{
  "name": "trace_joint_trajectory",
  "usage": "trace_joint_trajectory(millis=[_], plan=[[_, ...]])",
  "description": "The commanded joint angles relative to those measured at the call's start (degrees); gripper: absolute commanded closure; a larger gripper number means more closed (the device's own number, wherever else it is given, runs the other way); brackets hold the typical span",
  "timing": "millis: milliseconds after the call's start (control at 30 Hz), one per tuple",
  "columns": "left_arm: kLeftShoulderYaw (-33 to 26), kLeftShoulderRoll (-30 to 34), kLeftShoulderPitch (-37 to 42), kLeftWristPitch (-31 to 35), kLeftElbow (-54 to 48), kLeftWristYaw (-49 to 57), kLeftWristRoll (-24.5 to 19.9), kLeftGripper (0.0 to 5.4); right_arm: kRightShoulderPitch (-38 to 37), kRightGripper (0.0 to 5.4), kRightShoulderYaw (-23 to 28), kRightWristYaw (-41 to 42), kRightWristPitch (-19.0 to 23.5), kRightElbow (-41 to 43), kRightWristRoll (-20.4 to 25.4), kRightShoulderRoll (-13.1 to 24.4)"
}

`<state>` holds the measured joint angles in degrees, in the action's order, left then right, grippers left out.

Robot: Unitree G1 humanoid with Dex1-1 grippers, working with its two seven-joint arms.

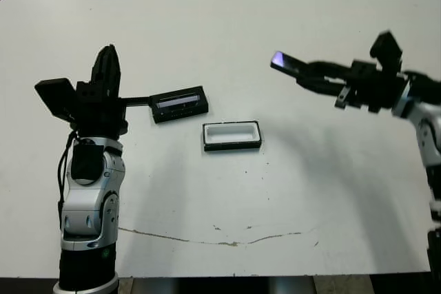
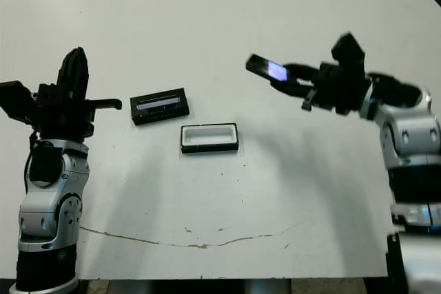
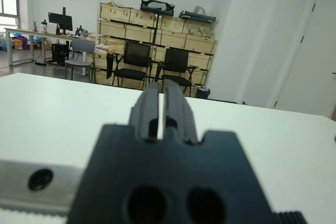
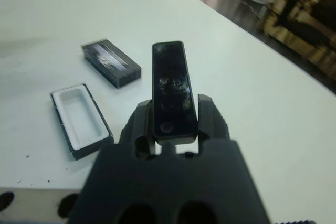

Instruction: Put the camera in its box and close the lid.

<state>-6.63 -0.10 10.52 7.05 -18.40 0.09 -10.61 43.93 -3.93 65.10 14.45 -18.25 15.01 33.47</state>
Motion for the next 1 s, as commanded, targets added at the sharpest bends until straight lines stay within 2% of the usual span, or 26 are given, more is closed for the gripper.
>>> trace_joint_trajectory(millis=[33,267,400,600,1000], plan=[[0.04,0.26,-1.05,0.73,0.65,0.04,0.11,5.40,3.30,4.71,-3.04,3.65,-0.64,-4.01,-1.75,-0.40],[0.19,0.37,-1.29,0.11,0.97,-0.08,0.41,5.40,9.97,4.72,-11.81,9.68,-3.46,-7.83,-8.50,-2.74],[0.31,0.27,-1.38,-0.03,1.00,0.09,0.82,5.40,11.20,4.72,-15.80,11.94,0.06,-6.78,-10.69,-4.35],[0.31,0.05,-1.54,0.28,0.73,0.08,0.74,5.40,10.27,4.72,-20.62,13.37,0.59,-2.76,-14.25,-5.53],[0.45,-0.01,-1.83,-0.11,0.74,0.14,1.07,5.40,7.86,4.72,-23.41,15.38,4.72,0.60,-14.67,-5.99]])
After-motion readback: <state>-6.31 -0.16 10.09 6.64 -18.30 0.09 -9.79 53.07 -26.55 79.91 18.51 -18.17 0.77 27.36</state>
